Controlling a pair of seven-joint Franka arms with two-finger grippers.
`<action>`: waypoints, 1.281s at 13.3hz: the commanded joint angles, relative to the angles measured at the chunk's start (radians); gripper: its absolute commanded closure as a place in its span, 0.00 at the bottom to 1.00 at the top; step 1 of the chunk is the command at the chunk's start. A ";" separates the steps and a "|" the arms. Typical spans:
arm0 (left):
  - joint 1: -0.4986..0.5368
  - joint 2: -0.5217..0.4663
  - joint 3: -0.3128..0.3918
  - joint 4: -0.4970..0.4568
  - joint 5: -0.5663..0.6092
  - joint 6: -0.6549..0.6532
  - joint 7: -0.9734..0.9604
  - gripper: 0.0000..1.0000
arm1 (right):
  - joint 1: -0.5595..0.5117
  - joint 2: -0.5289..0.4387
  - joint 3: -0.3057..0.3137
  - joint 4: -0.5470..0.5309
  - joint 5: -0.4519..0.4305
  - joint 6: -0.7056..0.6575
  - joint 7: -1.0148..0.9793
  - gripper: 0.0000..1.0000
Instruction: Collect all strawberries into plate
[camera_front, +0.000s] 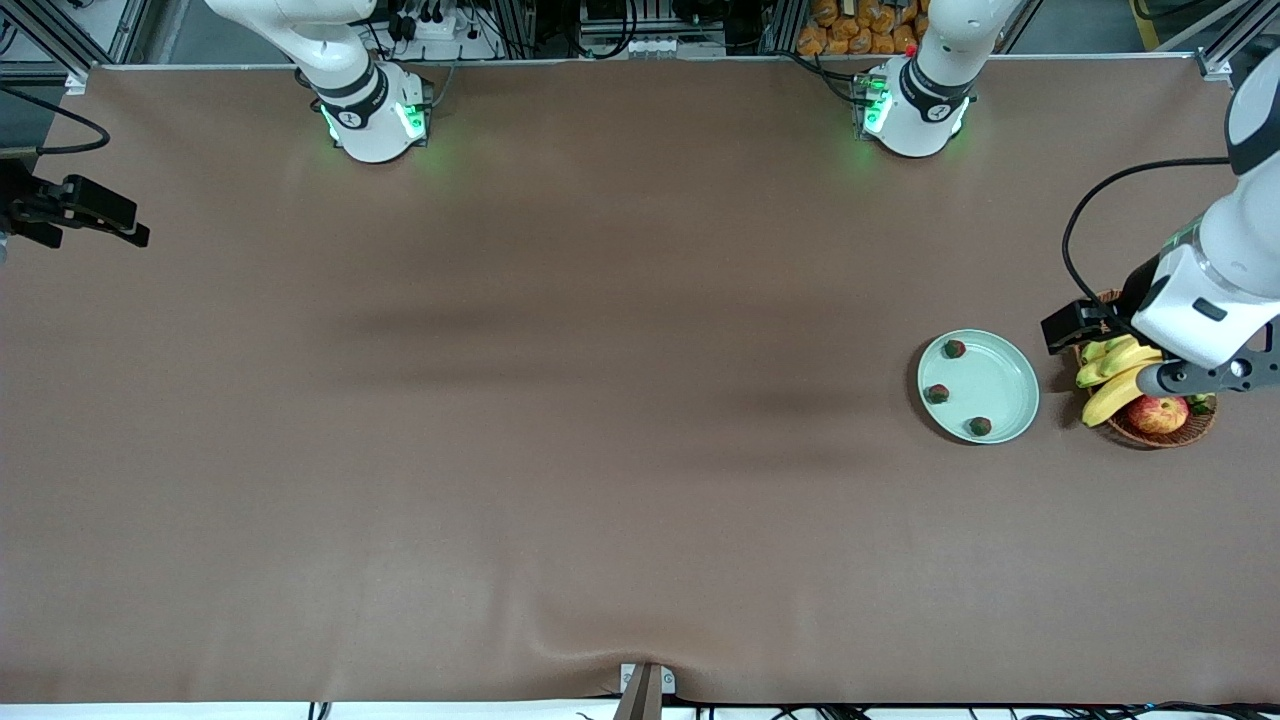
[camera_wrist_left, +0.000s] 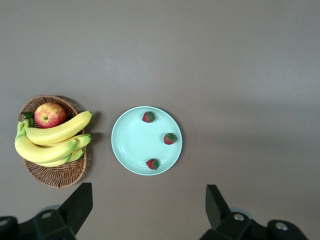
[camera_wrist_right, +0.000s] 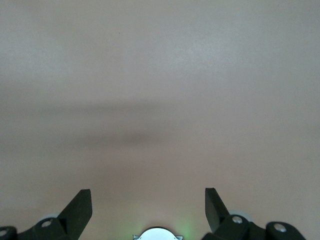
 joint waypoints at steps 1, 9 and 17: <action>0.008 -0.037 -0.019 0.031 -0.015 -0.021 0.003 0.00 | -0.006 0.000 -0.002 0.012 0.011 -0.007 0.003 0.00; 0.005 -0.037 -0.042 0.048 -0.020 -0.019 0.008 0.00 | -0.006 0.000 -0.002 0.013 0.012 -0.007 0.003 0.00; -0.121 -0.110 0.111 0.076 -0.072 -0.019 0.007 0.00 | -0.006 0.000 -0.002 0.013 0.014 -0.007 0.003 0.00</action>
